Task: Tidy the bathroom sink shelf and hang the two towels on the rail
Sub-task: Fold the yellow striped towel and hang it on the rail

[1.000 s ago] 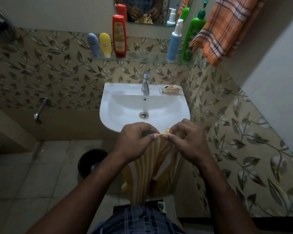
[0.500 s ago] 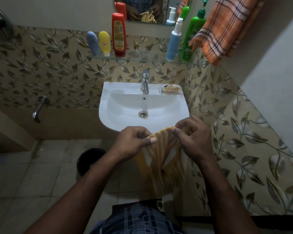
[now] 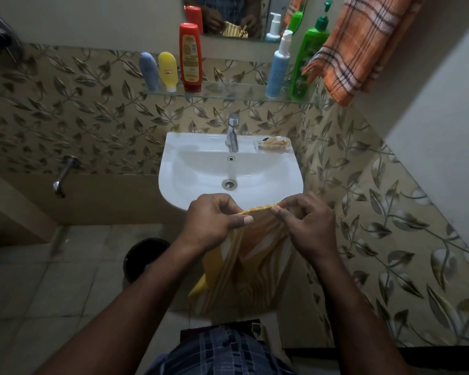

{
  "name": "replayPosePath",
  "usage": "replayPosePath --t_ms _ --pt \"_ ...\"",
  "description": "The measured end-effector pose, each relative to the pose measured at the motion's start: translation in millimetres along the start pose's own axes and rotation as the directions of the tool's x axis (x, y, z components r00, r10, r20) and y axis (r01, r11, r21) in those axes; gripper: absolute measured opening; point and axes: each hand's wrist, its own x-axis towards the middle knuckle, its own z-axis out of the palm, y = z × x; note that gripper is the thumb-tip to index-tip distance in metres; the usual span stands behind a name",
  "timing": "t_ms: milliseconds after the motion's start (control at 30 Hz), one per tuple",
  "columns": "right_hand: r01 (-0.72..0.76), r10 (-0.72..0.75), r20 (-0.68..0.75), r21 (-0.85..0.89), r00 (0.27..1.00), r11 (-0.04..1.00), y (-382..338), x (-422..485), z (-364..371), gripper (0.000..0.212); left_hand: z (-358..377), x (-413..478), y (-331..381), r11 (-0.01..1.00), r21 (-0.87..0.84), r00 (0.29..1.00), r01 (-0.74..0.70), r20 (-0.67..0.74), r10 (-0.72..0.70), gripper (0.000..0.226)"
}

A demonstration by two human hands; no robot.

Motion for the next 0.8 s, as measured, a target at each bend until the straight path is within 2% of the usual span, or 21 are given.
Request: replayPosePath --t_ms 67,133,233,333,400,500,600,800 --pt "-0.004 0.004 0.027 0.003 1.000 1.000 -2 -2 3 0.014 0 1 3 0.992 0.120 0.998 -0.043 -0.029 0.047 0.028" --pt "0.041 -0.042 0.106 0.010 0.993 0.999 -9 -5 6 0.026 -1 1 6 0.967 0.233 0.993 -0.106 -0.023 0.114 0.030" --pt "0.150 -0.156 0.247 0.044 0.956 0.988 -19 -7 11 0.043 0 -2 13 0.870 0.401 0.956 -0.288 0.063 0.288 0.031" --pt "0.196 -0.204 0.277 0.059 0.939 0.979 -21 -4 14 0.038 1 -4 16 0.761 0.493 0.902 -0.422 0.142 0.408 0.008" --pt "0.191 -0.201 0.310 0.062 0.929 0.980 -19 -2 12 0.031 0 -3 14 0.741 0.496 0.886 -0.453 0.159 0.436 0.004" --pt "0.170 -0.179 0.366 0.056 0.913 0.984 -15 -1 10 0.022 -2 -1 9 0.748 0.481 0.886 -0.457 0.171 0.431 0.016" --pt "0.155 -0.148 0.353 0.009 0.924 0.988 -13 -2 12 0.014 -2 -2 5 0.790 0.447 0.906 -0.421 0.169 0.387 0.016" --pt "0.082 -0.071 0.174 -0.057 0.982 0.995 -8 0 10 0.013 -14 2 -3 0.974 0.167 0.985 -0.154 0.107 0.137 0.003"
